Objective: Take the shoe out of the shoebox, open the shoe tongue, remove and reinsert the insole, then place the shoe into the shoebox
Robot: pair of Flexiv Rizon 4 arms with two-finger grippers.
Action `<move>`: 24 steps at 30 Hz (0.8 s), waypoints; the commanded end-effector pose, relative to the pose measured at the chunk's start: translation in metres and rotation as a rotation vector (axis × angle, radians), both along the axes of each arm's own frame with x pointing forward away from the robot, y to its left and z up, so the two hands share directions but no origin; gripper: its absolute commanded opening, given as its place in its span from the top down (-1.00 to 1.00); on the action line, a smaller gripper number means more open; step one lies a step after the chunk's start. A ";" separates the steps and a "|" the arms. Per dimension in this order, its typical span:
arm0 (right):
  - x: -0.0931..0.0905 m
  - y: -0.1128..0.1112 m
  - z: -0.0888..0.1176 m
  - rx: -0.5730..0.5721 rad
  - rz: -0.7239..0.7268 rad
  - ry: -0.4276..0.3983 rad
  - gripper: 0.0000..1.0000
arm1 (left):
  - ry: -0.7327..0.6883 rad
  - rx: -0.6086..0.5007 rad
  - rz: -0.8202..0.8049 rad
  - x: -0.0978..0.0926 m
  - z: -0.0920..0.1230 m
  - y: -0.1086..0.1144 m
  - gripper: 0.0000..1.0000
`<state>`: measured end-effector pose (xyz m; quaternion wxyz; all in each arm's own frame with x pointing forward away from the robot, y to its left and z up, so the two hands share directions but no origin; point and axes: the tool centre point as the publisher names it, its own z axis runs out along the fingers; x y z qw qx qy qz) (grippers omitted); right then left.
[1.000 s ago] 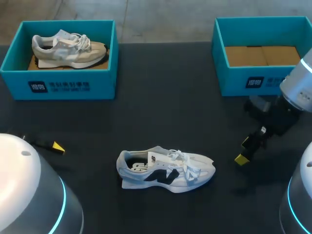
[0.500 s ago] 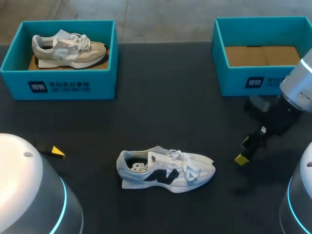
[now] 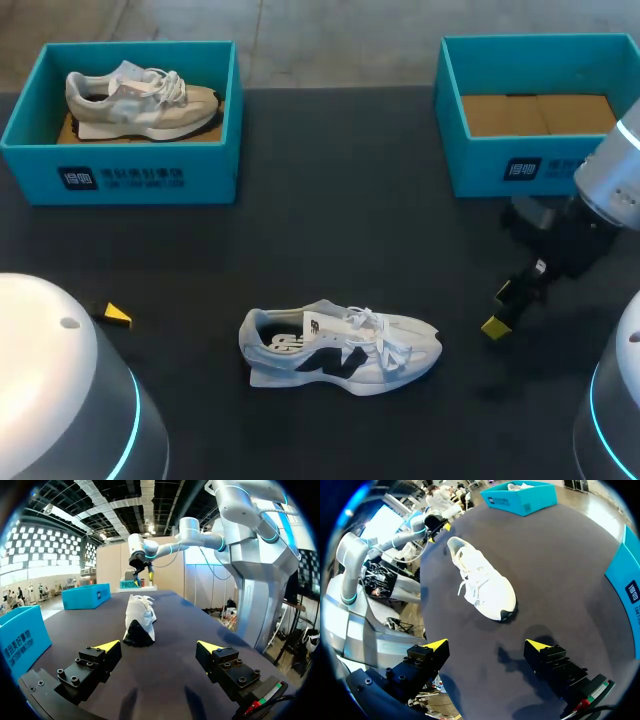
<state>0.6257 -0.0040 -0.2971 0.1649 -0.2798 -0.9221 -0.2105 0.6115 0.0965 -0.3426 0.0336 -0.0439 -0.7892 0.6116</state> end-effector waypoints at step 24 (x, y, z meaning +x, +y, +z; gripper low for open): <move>-0.001 0.000 0.000 -0.002 -0.001 -0.001 -1.00 | 0.079 0.006 0.157 0.006 -0.030 -0.053 -1.00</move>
